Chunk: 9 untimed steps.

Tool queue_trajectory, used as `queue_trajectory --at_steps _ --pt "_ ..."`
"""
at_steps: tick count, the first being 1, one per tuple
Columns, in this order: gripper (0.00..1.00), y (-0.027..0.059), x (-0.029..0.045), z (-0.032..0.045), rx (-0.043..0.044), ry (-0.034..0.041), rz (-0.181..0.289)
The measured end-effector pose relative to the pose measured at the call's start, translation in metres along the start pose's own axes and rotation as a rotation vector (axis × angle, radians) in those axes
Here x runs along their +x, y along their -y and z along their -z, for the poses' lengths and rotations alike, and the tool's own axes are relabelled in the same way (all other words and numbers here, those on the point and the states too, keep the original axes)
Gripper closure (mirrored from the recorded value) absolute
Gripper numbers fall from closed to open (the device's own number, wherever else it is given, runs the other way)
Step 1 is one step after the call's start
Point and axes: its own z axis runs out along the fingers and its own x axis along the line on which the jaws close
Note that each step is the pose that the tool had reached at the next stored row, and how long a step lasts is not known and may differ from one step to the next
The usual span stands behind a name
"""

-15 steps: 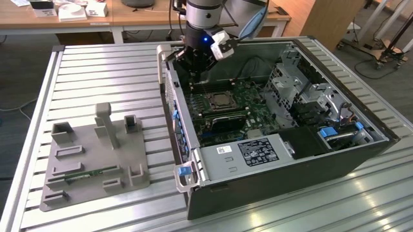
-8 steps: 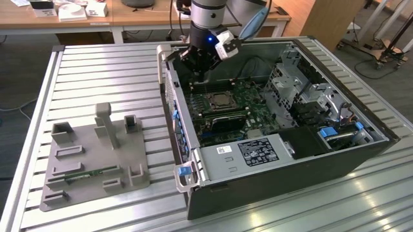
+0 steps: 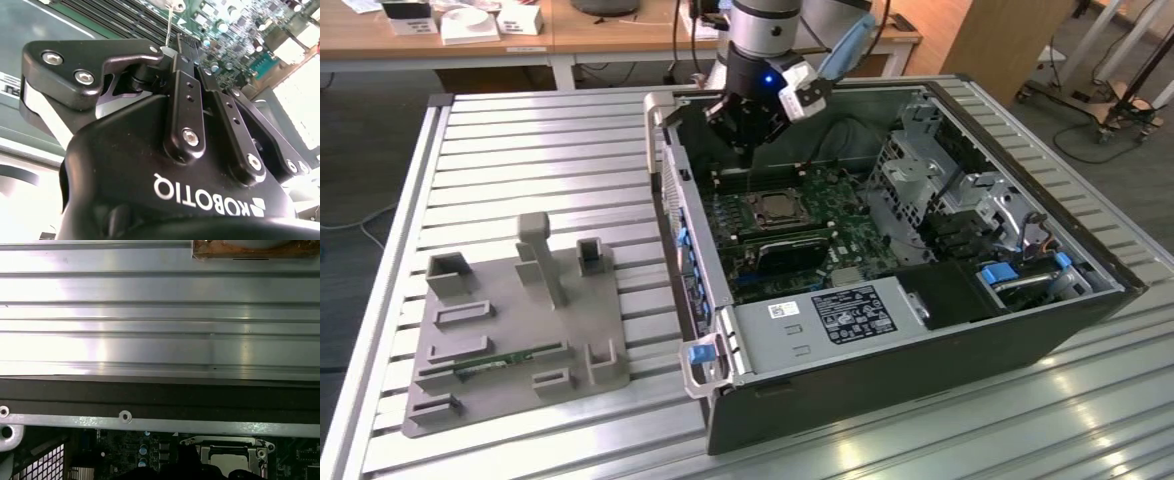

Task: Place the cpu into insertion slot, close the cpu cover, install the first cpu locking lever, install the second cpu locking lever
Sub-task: 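Install the first cpu locking lever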

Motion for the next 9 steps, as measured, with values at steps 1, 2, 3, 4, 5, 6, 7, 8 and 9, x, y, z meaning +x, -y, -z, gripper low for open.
queue_trajectory --at_steps 1,2,3,4,5,6,7,8,9 --pt "0.90 -0.0001 -0.0021 -0.0001 -0.0001 0.0000 0.000" --pt "0.90 -0.0002 -0.0040 -0.0001 0.0000 0.0000 0.000" --pt "0.90 -0.0003 -0.0057 -0.0002 0.0000 0.0000 0.000" --pt "0.90 -0.0004 -0.0074 -0.0003 0.0001 -0.0001 0.000" --pt "0.90 -0.0004 -0.0088 -0.0004 0.0001 -0.0001 0.000" --pt "0.90 -0.0004 -0.0102 -0.0006 0.0000 0.0000 0.000" --pt "0.90 -0.0004 -0.0110 -0.0008 -0.0002 0.0001 0.000" --pt "0.90 -0.0003 -0.0115 -0.0009 -0.0002 0.0001 0.000" --pt "0.90 -0.0003 -0.0115 -0.0009 -0.0001 0.0001 0.000"
